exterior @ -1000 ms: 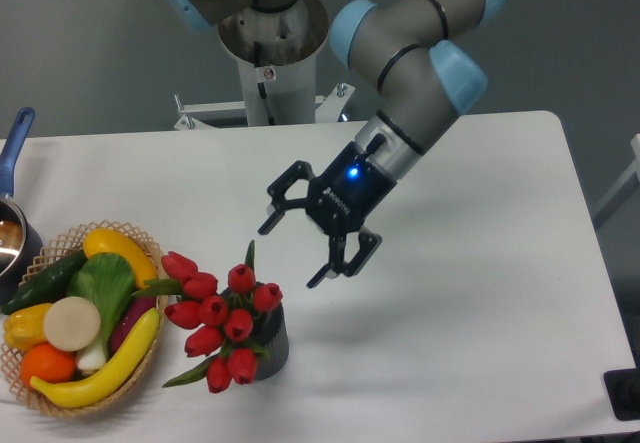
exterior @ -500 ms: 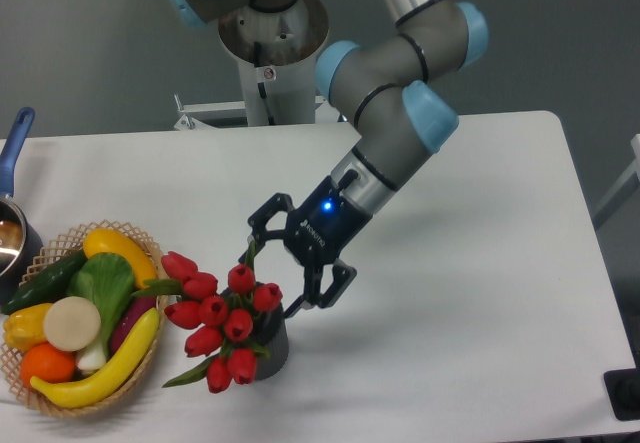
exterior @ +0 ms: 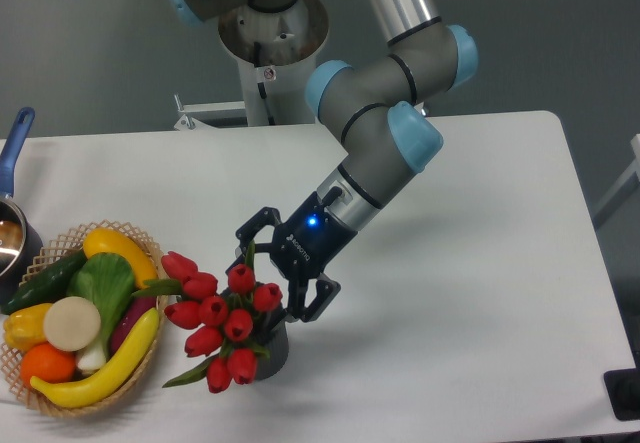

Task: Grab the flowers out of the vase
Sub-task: 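Lower the open gripper around the tulip stems above the vase, then close the gripper on the bunch of tulip stems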

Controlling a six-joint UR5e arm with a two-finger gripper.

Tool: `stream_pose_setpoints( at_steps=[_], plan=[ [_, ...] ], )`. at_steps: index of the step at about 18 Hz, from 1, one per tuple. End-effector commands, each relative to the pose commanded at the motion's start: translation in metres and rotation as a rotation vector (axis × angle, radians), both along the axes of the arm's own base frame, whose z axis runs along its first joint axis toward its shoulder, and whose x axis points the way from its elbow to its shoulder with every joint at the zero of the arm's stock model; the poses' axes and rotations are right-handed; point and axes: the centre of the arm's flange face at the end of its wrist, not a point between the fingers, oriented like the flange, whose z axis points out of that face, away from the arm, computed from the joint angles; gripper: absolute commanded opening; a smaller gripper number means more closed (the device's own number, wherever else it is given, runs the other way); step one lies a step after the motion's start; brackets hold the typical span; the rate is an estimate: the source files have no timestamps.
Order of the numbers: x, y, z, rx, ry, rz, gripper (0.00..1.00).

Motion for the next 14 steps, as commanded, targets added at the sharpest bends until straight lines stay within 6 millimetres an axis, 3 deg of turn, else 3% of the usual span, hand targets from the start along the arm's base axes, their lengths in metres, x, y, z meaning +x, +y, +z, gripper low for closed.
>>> stream_pose_setpoints(
  at_steps=[2,11,14],
  plan=[
    [-0.0002,0.0003,0.0008,-0.002,-0.008,0.006,0.97],
    [0.0007,0.0013,0.0007,0.004,-0.012,0.003,0.62],
    [0.0003,0.0019,0.0013,0.01,-0.011,0.002,0.55]
  ],
)
